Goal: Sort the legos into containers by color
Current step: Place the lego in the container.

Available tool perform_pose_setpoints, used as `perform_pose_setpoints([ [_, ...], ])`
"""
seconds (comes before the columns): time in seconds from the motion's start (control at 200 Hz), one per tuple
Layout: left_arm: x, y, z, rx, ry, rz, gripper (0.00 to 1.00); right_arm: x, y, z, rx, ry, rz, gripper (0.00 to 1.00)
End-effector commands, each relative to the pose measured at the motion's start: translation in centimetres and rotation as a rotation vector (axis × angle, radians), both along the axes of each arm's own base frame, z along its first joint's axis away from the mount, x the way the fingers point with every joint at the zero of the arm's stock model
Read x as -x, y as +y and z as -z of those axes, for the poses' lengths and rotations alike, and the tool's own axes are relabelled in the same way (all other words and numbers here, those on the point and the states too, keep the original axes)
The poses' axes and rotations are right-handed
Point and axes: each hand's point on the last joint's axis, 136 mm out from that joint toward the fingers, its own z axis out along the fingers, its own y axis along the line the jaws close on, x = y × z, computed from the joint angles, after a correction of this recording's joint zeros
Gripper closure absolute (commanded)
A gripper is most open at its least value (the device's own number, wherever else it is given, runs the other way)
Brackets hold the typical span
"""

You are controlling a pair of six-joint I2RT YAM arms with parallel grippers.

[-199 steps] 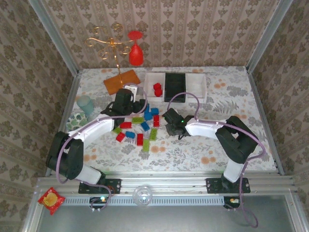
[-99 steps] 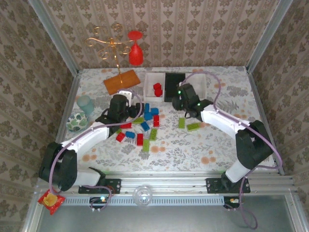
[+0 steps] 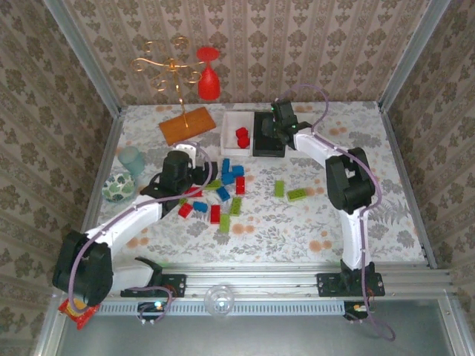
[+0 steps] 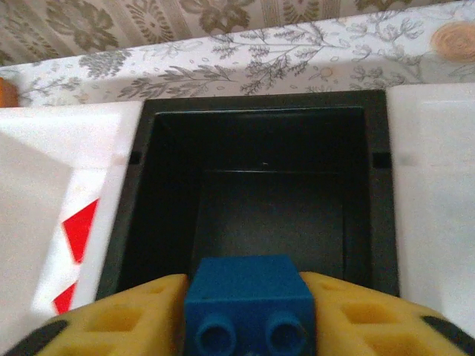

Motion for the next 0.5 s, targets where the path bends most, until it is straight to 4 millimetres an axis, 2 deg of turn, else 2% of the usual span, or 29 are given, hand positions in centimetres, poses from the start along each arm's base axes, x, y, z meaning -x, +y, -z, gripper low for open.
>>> perform_pose_setpoints([
  [0.0, 0.9, 3.0, 2.3, 0.009, 0.094, -0.102, 0.16, -0.8, 0.4, 0.5, -0.013, 0.035, -0.037, 0.48],
  [0.06, 1.6, 4.1, 3.2, 0.019, 0.125, -0.122, 0.16, -0.8, 0.7, -0.7, -0.016, 0.02, -0.062, 0.43],
  [0.15, 3.1, 5.3, 4.6, 0.007, 0.173, -0.151, 0.16, 0.2, 1.4, -3.8, -0.047, -0.015, -0.114, 0.35],
  [0.245, 4.9, 6.0, 6.1, 0.002, 0.237, -0.17, 0.16, 2.5, 2.5, -7.2, -0.116, -0.059, -0.172, 0.33],
  [0.345, 6.5, 7.0, 7.6, -0.013, 0.296, -0.208, 0.16, 5.5, 3.7, -9.7, -0.157, -0.123, -0.221, 0.31],
  [0.465, 6.8, 9.1, 9.1, -0.026, 0.337, -0.276, 0.17, 8.8, 5.0, -10.8, -0.166, -0.153, -0.265, 0.3],
  [0.495, 6.6, 9.6, 9.5, -0.014, 0.352, -0.295, 0.17, 9.4, 5.2, -10.4, -0.168, -0.142, -0.273, 0.3],
])
